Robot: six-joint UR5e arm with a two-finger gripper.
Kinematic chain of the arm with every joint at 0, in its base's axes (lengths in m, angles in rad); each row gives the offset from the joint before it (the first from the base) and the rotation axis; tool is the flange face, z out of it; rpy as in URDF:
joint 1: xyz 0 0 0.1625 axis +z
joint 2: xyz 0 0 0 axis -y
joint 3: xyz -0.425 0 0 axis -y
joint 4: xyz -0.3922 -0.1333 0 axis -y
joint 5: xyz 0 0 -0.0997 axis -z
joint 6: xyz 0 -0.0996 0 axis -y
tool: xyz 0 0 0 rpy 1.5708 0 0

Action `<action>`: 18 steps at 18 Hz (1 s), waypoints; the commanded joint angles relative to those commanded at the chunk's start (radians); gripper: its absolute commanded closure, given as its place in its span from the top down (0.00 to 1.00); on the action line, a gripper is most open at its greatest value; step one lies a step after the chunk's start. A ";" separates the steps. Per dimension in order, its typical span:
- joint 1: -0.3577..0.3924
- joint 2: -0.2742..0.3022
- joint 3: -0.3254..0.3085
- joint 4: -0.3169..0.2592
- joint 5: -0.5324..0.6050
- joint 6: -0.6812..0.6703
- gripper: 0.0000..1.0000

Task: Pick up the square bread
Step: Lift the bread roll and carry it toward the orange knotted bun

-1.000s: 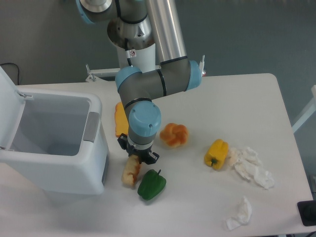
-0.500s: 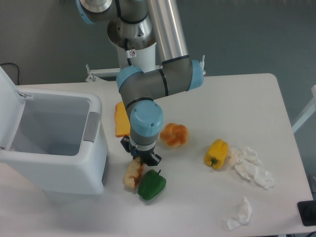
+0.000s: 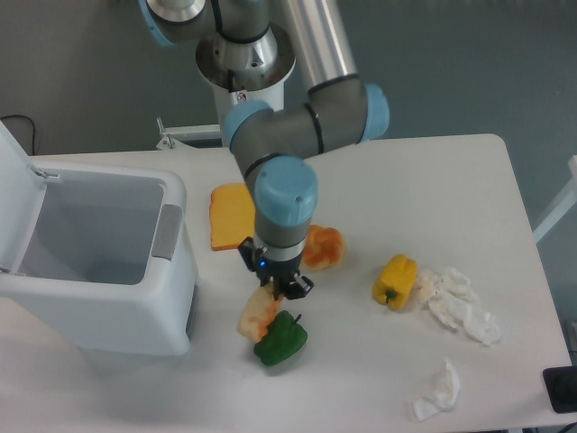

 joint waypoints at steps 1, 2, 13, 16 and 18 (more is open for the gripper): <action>0.006 0.014 0.012 -0.011 0.000 0.017 0.35; 0.012 0.025 0.023 -0.026 0.000 0.041 0.35; 0.121 0.137 0.049 -0.189 -0.034 0.295 0.31; 0.129 0.147 0.055 -0.190 -0.035 0.296 0.31; 0.135 0.149 0.055 -0.192 -0.038 0.298 0.31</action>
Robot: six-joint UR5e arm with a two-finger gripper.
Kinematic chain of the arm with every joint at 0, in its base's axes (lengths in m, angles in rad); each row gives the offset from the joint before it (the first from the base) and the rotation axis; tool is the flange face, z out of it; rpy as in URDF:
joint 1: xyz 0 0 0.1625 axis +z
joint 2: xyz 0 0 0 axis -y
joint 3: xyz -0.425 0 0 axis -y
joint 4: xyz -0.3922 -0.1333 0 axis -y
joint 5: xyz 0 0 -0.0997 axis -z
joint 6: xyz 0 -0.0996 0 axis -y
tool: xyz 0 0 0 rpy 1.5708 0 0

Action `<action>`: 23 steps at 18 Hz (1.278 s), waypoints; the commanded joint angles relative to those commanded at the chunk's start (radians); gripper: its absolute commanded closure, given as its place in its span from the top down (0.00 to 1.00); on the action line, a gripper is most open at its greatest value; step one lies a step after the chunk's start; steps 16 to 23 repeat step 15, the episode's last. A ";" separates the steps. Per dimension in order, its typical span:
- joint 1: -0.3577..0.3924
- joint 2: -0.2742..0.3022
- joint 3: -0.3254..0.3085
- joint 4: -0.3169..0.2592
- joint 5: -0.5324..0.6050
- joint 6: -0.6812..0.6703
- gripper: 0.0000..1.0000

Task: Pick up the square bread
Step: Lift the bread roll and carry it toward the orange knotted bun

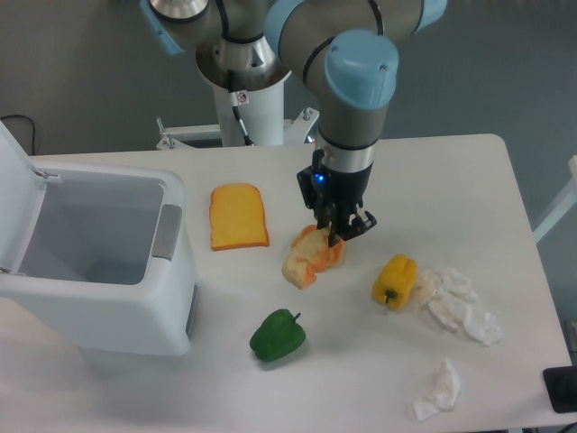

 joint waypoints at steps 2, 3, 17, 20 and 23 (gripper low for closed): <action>0.002 0.002 0.000 -0.003 0.000 0.000 0.31; 0.002 0.002 -0.002 -0.005 0.000 0.000 0.31; 0.003 0.000 0.014 -0.009 -0.017 0.002 0.31; 0.003 0.000 0.014 -0.009 -0.017 0.002 0.31; 0.003 0.000 0.014 -0.009 -0.017 0.002 0.31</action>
